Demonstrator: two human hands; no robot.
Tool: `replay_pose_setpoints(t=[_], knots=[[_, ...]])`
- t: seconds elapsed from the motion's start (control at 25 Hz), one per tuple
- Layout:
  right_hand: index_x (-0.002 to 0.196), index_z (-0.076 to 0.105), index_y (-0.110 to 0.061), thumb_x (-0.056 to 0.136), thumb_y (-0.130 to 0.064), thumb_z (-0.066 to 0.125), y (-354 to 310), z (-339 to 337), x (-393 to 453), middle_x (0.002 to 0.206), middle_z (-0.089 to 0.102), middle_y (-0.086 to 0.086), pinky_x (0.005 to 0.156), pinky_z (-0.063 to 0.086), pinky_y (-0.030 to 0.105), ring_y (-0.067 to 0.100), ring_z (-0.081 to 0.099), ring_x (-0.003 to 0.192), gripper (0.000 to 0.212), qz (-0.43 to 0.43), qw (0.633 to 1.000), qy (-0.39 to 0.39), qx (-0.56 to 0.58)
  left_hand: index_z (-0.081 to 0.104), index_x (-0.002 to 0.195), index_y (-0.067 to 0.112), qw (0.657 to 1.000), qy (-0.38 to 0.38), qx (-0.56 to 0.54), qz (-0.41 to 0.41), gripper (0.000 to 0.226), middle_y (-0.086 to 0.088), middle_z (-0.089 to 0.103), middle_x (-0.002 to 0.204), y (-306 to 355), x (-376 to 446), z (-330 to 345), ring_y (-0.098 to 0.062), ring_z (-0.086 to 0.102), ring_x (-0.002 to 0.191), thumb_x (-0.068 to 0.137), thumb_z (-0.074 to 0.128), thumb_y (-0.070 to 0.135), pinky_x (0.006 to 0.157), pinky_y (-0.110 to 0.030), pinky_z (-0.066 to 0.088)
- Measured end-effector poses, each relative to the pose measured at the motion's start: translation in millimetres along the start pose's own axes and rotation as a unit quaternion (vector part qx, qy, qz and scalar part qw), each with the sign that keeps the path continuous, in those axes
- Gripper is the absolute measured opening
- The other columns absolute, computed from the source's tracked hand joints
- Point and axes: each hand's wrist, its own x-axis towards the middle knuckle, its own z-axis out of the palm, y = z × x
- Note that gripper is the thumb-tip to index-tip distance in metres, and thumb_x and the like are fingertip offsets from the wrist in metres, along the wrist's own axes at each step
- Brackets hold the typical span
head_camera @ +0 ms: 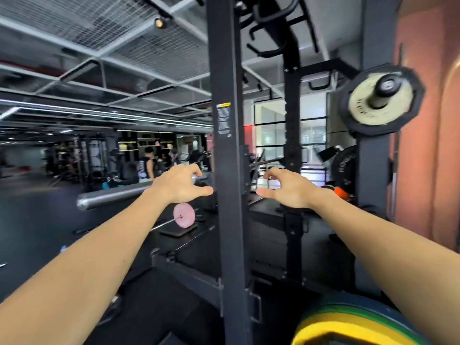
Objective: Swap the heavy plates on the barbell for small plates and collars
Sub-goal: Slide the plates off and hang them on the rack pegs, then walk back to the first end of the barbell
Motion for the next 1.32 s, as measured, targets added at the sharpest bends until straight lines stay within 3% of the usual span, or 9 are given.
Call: replay_pose_setpoints(t=[0.2, 0.32, 0.4, 0.6, 0.8, 1.08, 1.32], knots=[[0.132, 0.045, -0.031, 0.083, -0.063, 0.057, -88.3, 122.3, 6.2, 0.141, 0.046, -0.001, 0.109, 0.035, 0.045, 0.022, 0.045, 0.130, 0.060, -0.037, 0.993, -0.103, 0.049, 0.053, 0.117, 0.035, 0.992, -0.092, -0.027, -0.083, 0.060, -0.003, 0.053, 0.131, -124.7, -80.1, 23.7, -0.024, 0.054, 0.112, 0.069, 0.063, 0.070, 0.093, -0.041, 0.047], [0.131, 0.047, -0.032, 0.081, -0.066, 0.056, -135.3, 226.4, -13.5, 0.139, 0.048, -0.001, 0.108, 0.036, 0.043, 0.022, 0.048, 0.126, 0.061, -0.051, 0.978, -0.196, 0.060, 0.053, 0.121, 0.033, 0.973, -0.143, -0.057, -0.173, 0.059, 0.000, 0.054, 0.125, -204.0, -155.8, 66.3, -0.022, 0.053, 0.114, 0.073, 0.065, 0.065, 0.095, -0.037, 0.045], [0.129, 0.048, -0.034, 0.080, -0.067, 0.057, -154.6, 294.5, -39.2, 0.139, 0.048, -0.003, 0.108, 0.037, 0.042, 0.021, 0.049, 0.125, 0.060, -0.049, 0.962, -0.260, 0.072, 0.055, 0.114, 0.037, 0.955, -0.174, -0.075, -0.229, 0.056, 0.005, 0.057, 0.122, -243.0, -211.3, 99.4, -0.020, 0.056, 0.110, 0.068, 0.064, 0.069, 0.095, -0.036, 0.046], [0.129, 0.050, -0.036, 0.081, -0.064, 0.059, -182.6, 463.5, -141.2, 0.140, 0.050, -0.005, 0.106, 0.039, 0.034, 0.016, 0.051, 0.124, 0.057, -0.012, 0.899, -0.431, 0.082, 0.057, 0.122, 0.031, 0.873, -0.301, -0.133, -0.361, 0.065, 0.004, 0.060, 0.122, -318.9, -383.8, 203.2, -0.019, 0.058, 0.111, 0.069, 0.066, 0.069, 0.096, -0.033, 0.046], [0.140, 0.045, -0.018, 0.091, -0.048, 0.058, -179.9, 557.7, -231.3, 0.147, 0.043, 0.005, 0.096, 0.037, 0.026, 0.022, 0.047, 0.130, 0.059, 0.031, 0.821, -0.568, 0.061, 0.055, 0.129, 0.018, 0.781, -0.406, -0.196, -0.433, 0.063, -0.005, 0.057, 0.133, -329.3, -513.2, 278.5, -0.025, 0.054, 0.119, 0.082, 0.066, 0.058, 0.098, -0.035, 0.043], [0.133, 0.050, -0.015, 0.089, -0.046, 0.062, -188.4, 652.9, -266.9, 0.137, 0.053, 0.008, 0.097, 0.043, 0.031, 0.023, 0.054, 0.119, 0.054, 0.041, 0.753, -0.657, 0.001, 0.057, 0.124, 0.012, 0.697, -0.476, -0.222, -0.488, 0.061, -0.013, 0.062, 0.125, -343.7, -572.5, 330.6, -0.028, 0.056, 0.116, 0.084, 0.062, 0.058, 0.094, -0.033, 0.044], [0.133, 0.049, -0.012, 0.092, -0.041, 0.060, -222.8, 741.9, -184.0, 0.134, 0.053, 0.010, 0.091, 0.042, 0.030, 0.018, 0.053, 0.103, 0.052, 0.046, 0.716, -0.696, 0.009, 0.055, 0.125, 0.011, 0.651, -0.523, -0.213, -0.506, 0.060, -0.011, 0.057, 0.131, -450.5, -536.0, 352.7, -0.028, 0.052, 0.120, 0.087, 0.057, 0.057, 0.094, -0.034, 0.042]])
